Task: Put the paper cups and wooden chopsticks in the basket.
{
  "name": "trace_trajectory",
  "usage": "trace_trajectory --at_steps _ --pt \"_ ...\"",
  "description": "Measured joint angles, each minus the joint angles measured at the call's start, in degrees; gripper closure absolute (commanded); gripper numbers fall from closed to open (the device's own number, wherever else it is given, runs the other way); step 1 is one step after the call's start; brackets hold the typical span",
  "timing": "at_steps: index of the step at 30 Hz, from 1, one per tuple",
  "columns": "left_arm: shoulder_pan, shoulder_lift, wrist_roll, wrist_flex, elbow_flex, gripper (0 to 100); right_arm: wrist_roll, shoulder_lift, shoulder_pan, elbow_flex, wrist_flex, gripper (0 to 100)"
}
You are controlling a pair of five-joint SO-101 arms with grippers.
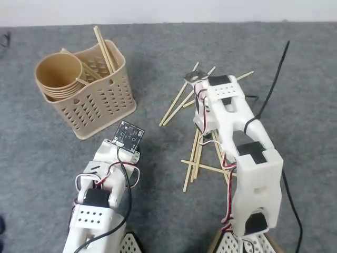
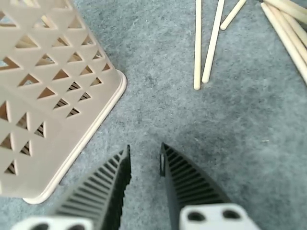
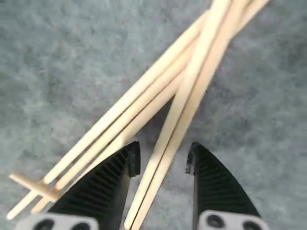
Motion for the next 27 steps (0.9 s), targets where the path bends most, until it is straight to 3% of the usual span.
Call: trace_trajectory --at_steps 5,9,11,21,27 --pt "0.00 0.00 0.00 0.00 0.00 91 0.00 -0.35 0.00 3.60 -3.78 84.0" --pt "0.00 0.00 0.00 0.00 0.00 91 1.93 -1.49 0.35 5.45 -5.19 99.8" --pt "0.00 0.00 0.00 0.00 0.00 91 2.90 -1.58 1.23 5.80 -5.71 96.3" --pt "0.00 0.00 0.00 0.00 0.00 91 3.52 -1.49 4.57 6.07 -5.45 99.2" --pt "0.00 0.00 0.00 0.00 0.00 91 5.63 -5.01 6.24 0.26 4.13 99.2"
